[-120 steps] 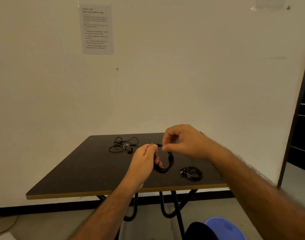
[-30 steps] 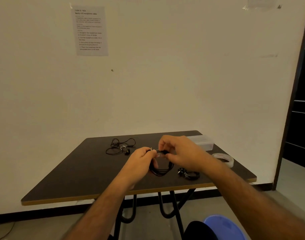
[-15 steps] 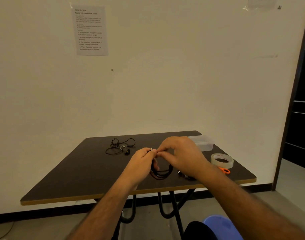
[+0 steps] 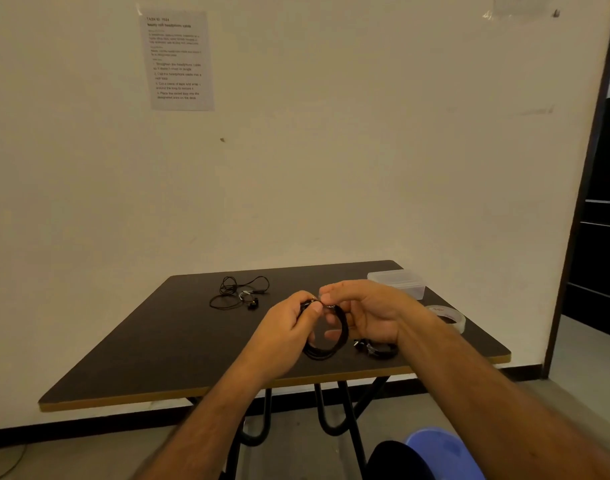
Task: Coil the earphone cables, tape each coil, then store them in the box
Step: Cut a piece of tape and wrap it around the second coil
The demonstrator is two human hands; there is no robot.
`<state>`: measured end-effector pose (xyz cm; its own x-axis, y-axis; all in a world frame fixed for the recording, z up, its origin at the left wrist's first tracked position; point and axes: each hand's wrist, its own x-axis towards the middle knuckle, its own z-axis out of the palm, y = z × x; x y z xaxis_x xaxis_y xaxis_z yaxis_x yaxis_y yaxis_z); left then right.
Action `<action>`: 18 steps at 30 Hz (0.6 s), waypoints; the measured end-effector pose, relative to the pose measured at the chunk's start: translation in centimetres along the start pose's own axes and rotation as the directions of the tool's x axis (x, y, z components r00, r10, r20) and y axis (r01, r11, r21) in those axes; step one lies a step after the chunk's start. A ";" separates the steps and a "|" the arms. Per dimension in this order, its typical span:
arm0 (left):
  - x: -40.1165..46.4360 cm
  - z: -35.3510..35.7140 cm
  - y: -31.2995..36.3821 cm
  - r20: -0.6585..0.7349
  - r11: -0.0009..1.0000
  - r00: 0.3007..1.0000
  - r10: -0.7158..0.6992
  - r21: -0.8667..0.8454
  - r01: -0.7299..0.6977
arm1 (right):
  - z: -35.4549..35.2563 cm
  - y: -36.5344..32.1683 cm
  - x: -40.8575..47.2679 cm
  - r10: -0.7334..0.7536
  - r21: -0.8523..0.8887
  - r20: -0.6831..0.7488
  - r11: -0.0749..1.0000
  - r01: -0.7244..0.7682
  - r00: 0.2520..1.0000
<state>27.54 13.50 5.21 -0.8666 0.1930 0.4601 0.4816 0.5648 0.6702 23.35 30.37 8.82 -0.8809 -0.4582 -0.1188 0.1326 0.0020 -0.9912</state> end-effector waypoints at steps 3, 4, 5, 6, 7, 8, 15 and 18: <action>-0.1 0.0 -0.1 -0.006 1.000 1.000 0.009 -0.023 -0.009 | -0.5 0.1 -0.1 -0.023 -0.010 0.082 1.000 0.024 0.996; -0.1 -0.1 -0.2 -0.010 0.999 1.000 -0.002 -0.039 0.001 | -0.5 0.2 -0.1 -0.066 -0.060 0.052 0.996 0.069 0.996; 0.0 -0.1 -0.3 -0.014 0.998 1.000 -0.017 -0.056 0.016 | -0.6 0.4 0.1 -0.147 -0.136 -0.025 0.980 0.142 0.989; 0.1 -0.1 -0.4 -0.019 0.997 0.999 -0.035 -0.071 0.033 | -0.7 0.5 0.1 -0.274 -0.236 -0.127 0.942 0.240 0.953; 0.2 -0.1 -0.5 -0.023 0.995 0.998 -0.054 -0.084 0.052 | -0.7 0.6 0.1 -0.431 -0.350 -0.216 0.872 0.342 0.876; 0.3 0.0 -0.5 -0.029 0.993 0.997 -0.074 -0.096 0.071 | -0.9 0.6 -0.1 -0.580 -0.468 -0.258 0.775 0.425 0.773; 0.4 0.1 -0.2 -0.040 0.990 0.995 -0.093 -0.111 0.088 | 0.7 -0.5 -2.2 -0.655 -0.941 0.295 -0.071 0.332 0.696; 0.4 0.0 -0.3 -0.032 0.997 0.998 -0.051 -0.050 0.050 | 1.1 -0.4 -1.8 -0.601 -0.940 0.295 -0.044 0.338 0.743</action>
<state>27.07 13.45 5.20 -0.8856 0.1378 0.4436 0.4438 0.5327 0.7206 25.38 30.24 9.48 -0.6000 -0.6037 0.5249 -0.7306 0.6808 -0.0522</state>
